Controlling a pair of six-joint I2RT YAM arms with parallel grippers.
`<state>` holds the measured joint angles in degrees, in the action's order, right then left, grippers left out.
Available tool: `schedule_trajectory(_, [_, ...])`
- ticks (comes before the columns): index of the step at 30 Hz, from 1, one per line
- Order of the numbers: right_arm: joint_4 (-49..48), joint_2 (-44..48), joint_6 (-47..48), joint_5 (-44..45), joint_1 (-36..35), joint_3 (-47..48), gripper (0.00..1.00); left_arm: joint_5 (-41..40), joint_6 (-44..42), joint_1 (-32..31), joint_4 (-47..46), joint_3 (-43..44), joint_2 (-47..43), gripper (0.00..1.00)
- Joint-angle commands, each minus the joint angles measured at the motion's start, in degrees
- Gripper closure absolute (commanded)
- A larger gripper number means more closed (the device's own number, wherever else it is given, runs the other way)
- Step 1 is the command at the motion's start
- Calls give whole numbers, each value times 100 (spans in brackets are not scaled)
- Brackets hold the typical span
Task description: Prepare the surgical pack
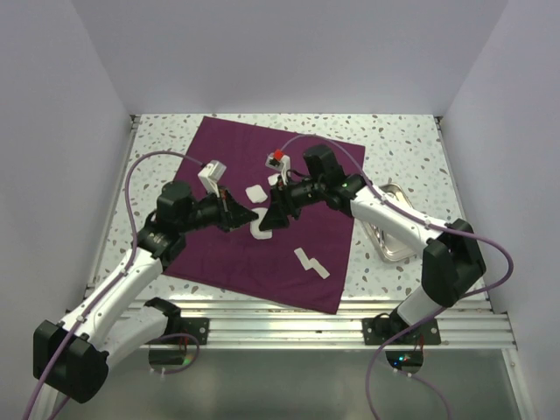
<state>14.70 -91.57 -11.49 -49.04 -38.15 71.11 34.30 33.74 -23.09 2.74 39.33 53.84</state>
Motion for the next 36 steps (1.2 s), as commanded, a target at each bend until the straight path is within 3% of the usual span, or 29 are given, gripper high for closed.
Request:
schedule_trajectory(1, [-424, 51, 15, -115, -26, 70, 38, 182, 80, -46, -362, -75, -102, 100])
schedule_trajectory(5, [-415, 8, 41, -229, -26, 87, 46, 226, 72, -55, -389, -110, -120, 100])
schedule_trajectory(9, [-416, -36, 6, -308, -17, 87, 65, 200, 72, -55, -397, -110, -129, 100])
schedule_trajectory(15, [-363, -45, -3, -335, -78, 87, 71, 155, 80, -55, -424, -75, -120, 100])
schedule_trajectory(17, [-362, -71, -29, -308, -79, 96, 84, 164, 80, -55, -432, -57, -94, 100])
schedule_trajectory(18, [-319, -89, -64, -291, -96, 105, 100, 147, 72, -55, -424, -31, -93, 100])
schedule_trajectory(21, [-4, -124, -30, 32, -87, 218, 100, 16, -7, -55, -284, 91, -15, 97])
schedule_trajectory(22, [154, -133, 32, 200, -96, 315, 100, -133, -34, -46, -283, 118, -14, 80])
schedule_trajectory(25, [787, -150, 199, 973, -79, 517, 100, -554, -95, -55, 85, 294, 20, 58])
schedule_trajectory(31, [1816, -186, 288, 2125, 360, 808, 100, -1829, -341, -46, 1359, 953, 406, 53])
schedule_trajectory(36, [2941, -186, 147, 2546, 1931, 843, 100, -1498, -306, -46, 1290, 822, 478, 52])
